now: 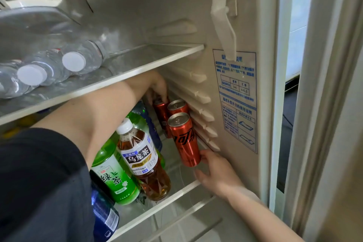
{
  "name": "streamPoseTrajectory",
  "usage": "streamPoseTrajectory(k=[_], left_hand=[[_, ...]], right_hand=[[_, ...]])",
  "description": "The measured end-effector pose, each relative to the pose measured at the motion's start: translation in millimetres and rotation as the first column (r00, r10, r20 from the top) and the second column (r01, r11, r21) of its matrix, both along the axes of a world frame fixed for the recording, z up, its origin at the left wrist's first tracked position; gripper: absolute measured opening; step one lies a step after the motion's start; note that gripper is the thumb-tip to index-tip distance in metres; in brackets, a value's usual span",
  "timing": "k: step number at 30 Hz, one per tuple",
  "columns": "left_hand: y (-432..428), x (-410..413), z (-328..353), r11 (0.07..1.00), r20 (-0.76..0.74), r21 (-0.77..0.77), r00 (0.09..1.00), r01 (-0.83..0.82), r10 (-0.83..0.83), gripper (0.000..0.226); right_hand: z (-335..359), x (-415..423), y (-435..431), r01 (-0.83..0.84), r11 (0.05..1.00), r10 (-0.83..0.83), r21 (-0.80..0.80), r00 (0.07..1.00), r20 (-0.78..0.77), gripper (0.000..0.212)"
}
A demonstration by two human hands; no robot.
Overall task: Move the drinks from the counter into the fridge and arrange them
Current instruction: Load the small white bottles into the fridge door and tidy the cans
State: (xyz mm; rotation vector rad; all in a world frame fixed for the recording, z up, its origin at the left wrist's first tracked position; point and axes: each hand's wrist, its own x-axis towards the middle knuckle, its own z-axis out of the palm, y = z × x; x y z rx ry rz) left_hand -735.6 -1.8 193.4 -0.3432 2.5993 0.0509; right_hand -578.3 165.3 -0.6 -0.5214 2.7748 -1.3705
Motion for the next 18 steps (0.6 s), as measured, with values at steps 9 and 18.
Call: streamPoseTrajectory(k=[9,18], left_hand=[[-26,-27,-5,0.997,-0.102,-0.01,0.992,0.08,-0.081,0.056],[-36,-40,-7,0.992,-0.089,-0.082,0.991,0.096,-0.103,0.049]], right_hand=[[2,-5,-8,0.096,0.994,-0.092,0.044,0.991,-0.098,0.031],[5,-14,-16,0.22,0.97,-0.202,0.105,0.966,-0.161,0.031]])
